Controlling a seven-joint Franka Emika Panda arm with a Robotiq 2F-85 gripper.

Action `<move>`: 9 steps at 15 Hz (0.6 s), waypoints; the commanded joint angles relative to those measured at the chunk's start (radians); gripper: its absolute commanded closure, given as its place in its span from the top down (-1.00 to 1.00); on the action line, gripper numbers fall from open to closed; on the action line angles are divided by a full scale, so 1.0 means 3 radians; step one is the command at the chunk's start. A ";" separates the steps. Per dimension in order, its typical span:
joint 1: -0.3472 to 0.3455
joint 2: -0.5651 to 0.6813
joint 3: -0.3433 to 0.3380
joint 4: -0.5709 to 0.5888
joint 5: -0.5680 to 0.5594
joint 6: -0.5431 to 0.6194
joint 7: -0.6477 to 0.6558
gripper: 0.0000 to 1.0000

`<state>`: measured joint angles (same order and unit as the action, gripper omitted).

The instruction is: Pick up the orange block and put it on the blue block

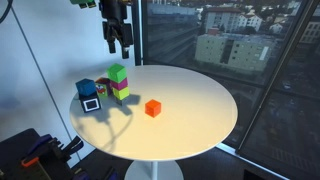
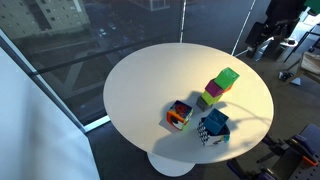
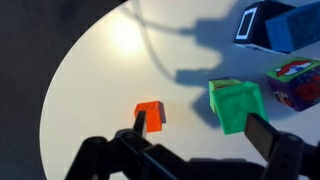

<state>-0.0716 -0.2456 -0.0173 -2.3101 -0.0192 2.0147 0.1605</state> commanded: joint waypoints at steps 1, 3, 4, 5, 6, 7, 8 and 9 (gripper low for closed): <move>-0.0054 0.0262 -0.0061 0.0250 -0.0059 -0.0037 0.0045 1.00; -0.0070 0.0380 -0.0103 0.0328 -0.0057 -0.0025 0.0019 1.00; -0.0075 0.0441 -0.0124 0.0362 -0.0053 -0.0010 0.0003 1.00; -0.0079 0.0498 -0.0143 0.0396 -0.0052 0.0010 -0.0013 1.00; -0.0084 0.0556 -0.0161 0.0419 -0.0064 0.0059 -0.0036 1.00; -0.0087 0.0606 -0.0177 0.0444 -0.0071 0.0104 -0.0044 1.00; -0.0089 0.0655 -0.0193 0.0455 -0.0085 0.0183 -0.0061 1.00; -0.0089 0.0695 -0.0206 0.0464 -0.0091 0.0250 -0.0062 1.00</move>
<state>-0.0920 -0.0859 -0.0688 -2.2128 -0.0290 2.0573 0.1554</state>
